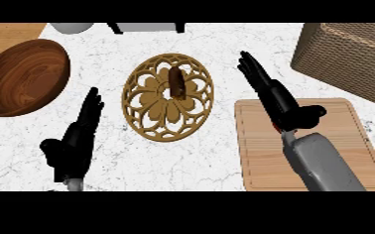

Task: Pick the bell pepper from the cutting board and place it in the basket

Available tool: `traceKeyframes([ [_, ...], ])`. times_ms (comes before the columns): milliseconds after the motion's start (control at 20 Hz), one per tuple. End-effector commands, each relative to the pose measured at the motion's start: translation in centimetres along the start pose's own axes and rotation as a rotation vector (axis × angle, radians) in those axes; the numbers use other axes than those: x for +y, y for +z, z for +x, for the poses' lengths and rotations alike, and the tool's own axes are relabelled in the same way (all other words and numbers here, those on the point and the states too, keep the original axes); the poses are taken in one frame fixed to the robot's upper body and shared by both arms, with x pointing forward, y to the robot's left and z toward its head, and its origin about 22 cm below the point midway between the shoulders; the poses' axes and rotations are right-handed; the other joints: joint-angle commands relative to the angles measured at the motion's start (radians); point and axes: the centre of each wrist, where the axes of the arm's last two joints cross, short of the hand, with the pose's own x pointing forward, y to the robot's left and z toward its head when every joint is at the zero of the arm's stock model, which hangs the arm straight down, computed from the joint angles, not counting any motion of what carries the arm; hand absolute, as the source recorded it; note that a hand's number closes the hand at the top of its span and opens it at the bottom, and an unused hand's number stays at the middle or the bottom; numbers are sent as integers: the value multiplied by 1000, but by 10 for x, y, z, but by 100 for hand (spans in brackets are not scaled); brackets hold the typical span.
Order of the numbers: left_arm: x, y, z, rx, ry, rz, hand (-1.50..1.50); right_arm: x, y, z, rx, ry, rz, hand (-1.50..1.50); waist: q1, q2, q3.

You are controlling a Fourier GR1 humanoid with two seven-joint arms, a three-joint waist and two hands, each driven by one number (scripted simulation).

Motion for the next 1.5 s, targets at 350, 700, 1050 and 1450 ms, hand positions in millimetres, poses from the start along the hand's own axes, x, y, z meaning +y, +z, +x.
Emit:
traceKeyframes([
  [350,40,-34,17,63,-59,-60,0,-84,-35,84,-279,187,543,150,16,23,-37],
  [700,75,-69,8,101,-40,-49,0,-3,-8,26,-484,339,484,-150,-24,4,-41],
  [1050,87,-68,2,133,-59,-39,0,-15,-18,112,-161,575,506,-150,-29,-7,-44],
  [1450,81,-66,6,117,-57,-42,0,-67,-34,219,67,1168,274,-150,-21,-10,-44],
])
